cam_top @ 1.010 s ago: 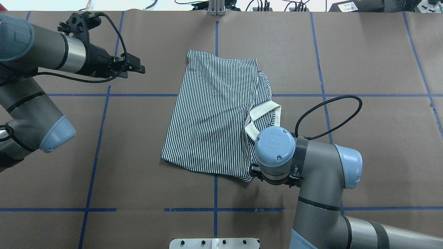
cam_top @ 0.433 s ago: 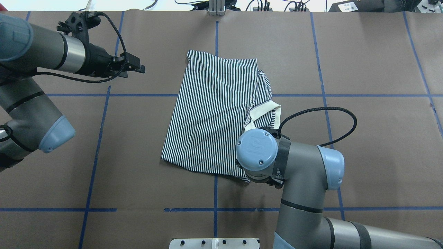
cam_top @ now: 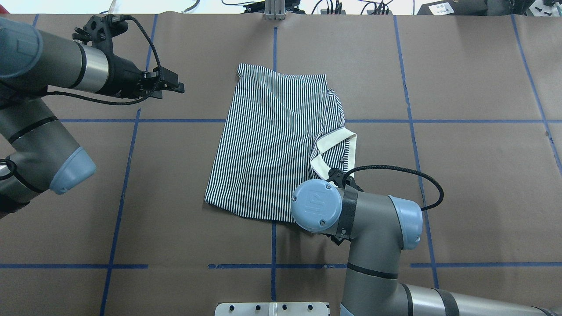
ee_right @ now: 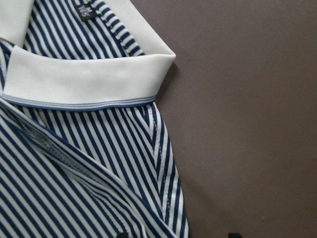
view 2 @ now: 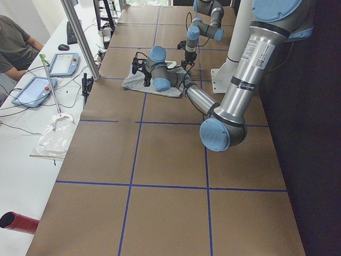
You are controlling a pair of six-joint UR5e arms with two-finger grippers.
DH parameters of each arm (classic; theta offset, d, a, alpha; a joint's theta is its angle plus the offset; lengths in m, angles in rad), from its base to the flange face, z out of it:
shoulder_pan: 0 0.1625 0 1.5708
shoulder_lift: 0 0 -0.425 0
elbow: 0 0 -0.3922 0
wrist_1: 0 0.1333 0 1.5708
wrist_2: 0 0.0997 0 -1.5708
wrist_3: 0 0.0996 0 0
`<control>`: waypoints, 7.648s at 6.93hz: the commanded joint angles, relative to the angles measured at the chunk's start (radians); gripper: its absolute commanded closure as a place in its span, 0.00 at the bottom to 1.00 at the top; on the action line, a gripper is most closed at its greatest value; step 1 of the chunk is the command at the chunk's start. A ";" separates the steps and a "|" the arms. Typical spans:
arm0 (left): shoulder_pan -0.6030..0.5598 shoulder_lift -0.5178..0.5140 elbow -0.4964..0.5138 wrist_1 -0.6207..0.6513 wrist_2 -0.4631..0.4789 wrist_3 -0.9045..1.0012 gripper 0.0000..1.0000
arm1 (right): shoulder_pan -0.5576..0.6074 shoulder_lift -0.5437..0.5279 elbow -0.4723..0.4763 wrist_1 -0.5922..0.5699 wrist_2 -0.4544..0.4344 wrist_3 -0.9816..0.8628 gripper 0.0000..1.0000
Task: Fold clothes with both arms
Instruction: 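Lower the right gripper to the shirt corner nearest the robot beside the collar, then lower the left gripper to the shirt edge nearest the robot and grasp it, then lift the near edge with both grippers and fold it away from the robot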
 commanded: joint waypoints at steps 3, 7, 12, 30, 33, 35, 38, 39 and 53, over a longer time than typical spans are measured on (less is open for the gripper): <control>-0.001 -0.004 -0.005 0.000 0.001 -0.001 0.31 | -0.012 0.004 -0.025 0.022 -0.029 0.081 0.39; -0.003 0.002 -0.011 0.000 0.001 -0.001 0.31 | -0.009 0.009 -0.039 0.049 -0.043 0.098 1.00; -0.003 0.002 -0.031 0.002 -0.001 -0.045 0.31 | 0.007 0.003 0.013 0.048 -0.030 0.095 1.00; 0.537 0.050 -0.073 0.259 0.433 -0.420 0.73 | -0.025 -0.074 0.146 0.042 -0.020 0.098 1.00; 0.542 0.053 -0.155 0.320 0.429 -0.411 1.00 | -0.025 -0.088 0.148 0.048 -0.018 0.096 1.00; 0.566 0.099 -0.363 0.441 0.384 -0.434 1.00 | -0.051 -0.133 0.221 0.043 -0.004 0.099 1.00; 0.638 0.139 -0.462 0.453 0.381 -0.570 1.00 | -0.077 -0.195 0.304 0.042 0.002 0.099 1.00; 0.639 0.119 -0.474 0.453 0.378 -0.572 1.00 | -0.072 -0.188 0.356 0.037 0.003 0.099 1.00; 0.076 -0.262 0.430 0.039 0.300 -0.083 0.37 | 0.507 0.352 -0.720 0.502 0.285 -0.293 0.00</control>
